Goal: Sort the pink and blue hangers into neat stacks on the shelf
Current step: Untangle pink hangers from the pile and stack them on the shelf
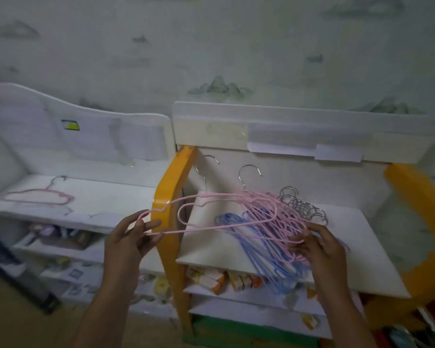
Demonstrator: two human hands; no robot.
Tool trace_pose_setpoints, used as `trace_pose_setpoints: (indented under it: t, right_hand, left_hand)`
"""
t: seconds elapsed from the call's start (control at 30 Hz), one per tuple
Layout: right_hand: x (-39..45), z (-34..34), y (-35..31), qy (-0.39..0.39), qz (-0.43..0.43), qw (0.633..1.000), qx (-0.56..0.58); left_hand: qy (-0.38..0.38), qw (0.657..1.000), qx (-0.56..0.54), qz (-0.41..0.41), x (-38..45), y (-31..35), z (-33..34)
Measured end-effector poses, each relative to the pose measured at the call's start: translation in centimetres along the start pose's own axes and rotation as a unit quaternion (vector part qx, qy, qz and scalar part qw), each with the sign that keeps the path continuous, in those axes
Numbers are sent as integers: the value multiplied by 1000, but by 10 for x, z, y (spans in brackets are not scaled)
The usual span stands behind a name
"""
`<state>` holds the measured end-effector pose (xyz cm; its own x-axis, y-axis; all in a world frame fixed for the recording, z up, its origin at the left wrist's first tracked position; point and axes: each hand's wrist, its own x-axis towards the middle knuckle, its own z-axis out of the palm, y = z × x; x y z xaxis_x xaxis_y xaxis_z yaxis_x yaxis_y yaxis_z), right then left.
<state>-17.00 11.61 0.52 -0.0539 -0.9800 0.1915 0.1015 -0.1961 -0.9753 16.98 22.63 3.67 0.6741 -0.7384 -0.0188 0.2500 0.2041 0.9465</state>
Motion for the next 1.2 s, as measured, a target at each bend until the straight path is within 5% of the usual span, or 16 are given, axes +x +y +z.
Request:
trace_pose_setpoints:
  t: [0.8, 1.2]
  right_hand:
    - [-119, 378, 14, -140, 25, 990, 1]
    - [-130, 512, 40, -180, 58, 982, -20]
  left_hand:
    - [165, 986, -1, 14, 74, 107, -351]
    - [239, 971, -5, 11, 125, 130, -445]
